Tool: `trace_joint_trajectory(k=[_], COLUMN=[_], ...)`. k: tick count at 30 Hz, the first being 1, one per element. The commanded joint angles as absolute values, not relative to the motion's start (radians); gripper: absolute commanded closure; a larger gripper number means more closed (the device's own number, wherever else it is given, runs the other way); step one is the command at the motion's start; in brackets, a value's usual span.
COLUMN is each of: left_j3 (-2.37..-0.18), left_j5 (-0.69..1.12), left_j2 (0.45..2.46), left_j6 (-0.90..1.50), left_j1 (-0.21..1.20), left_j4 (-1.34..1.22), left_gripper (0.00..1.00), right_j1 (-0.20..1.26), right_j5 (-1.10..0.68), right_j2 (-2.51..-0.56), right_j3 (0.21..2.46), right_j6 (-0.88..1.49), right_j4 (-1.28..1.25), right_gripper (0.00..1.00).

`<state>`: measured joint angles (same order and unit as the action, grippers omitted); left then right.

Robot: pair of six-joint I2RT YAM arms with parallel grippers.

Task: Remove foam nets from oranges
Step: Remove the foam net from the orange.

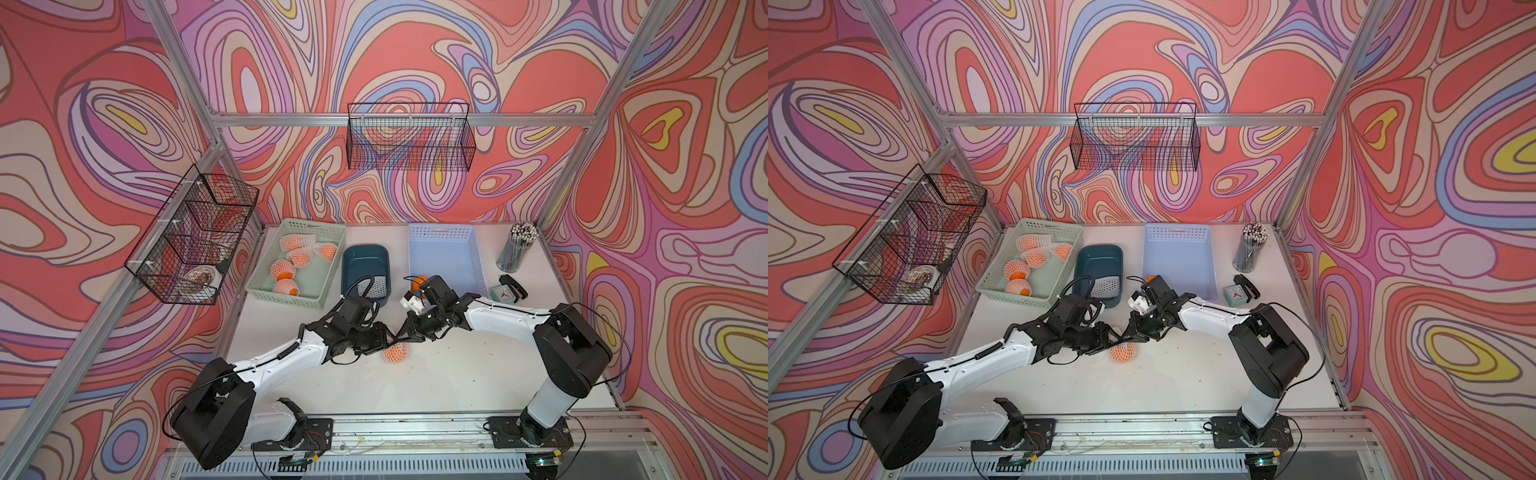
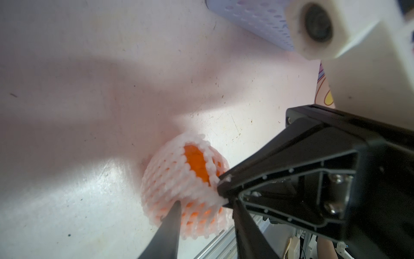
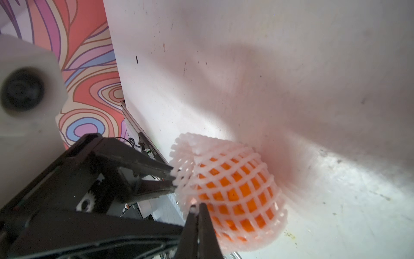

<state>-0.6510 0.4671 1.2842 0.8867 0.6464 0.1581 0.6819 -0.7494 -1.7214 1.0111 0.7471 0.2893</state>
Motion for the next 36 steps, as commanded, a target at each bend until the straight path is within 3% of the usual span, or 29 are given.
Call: trace_joint_trajectory(k=[1, 6, 10, 15, 18, 26, 36], left_j3=[-0.670, -0.679, -0.662, -0.617, -0.586, -0.532, -0.477], left_j5=[0.464, 0.438, 0.404, 0.364, 0.362, 0.344, 0.360], left_j2=[1.265, 1.220, 1.141, 1.046, 1.009, 0.988, 1.070], left_j6=[0.892, 0.885, 0.893, 0.877, 0.849, 0.816, 0.816], left_j1=[0.648, 0.647, 0.635, 0.614, 0.606, 0.603, 0.603], left_j4=[0.116, 0.166, 0.223, 0.309, 0.320, 0.343, 0.124], left_gripper=[0.62, 0.63, 0.58, 0.32, 0.27, 0.28, 0.30], right_j1=[0.689, 0.687, 0.686, 0.683, 0.677, 0.664, 0.660], right_j5=[-0.779, -0.760, -0.733, -0.740, -0.755, -0.787, -0.854], right_j2=[-1.737, -1.746, -1.736, -1.730, -1.730, -1.732, -1.742], right_j3=[1.075, 1.112, 1.136, 1.116, 1.105, 1.097, 1.066], right_j6=[0.772, 0.734, 0.695, 0.697, 0.707, 0.725, 0.768], right_j4=[0.260, 0.351, 0.422, 0.411, 0.388, 0.358, 0.298], right_gripper=[1.00, 1.00, 1.00, 1.00, 1.00, 1.00, 1.00])
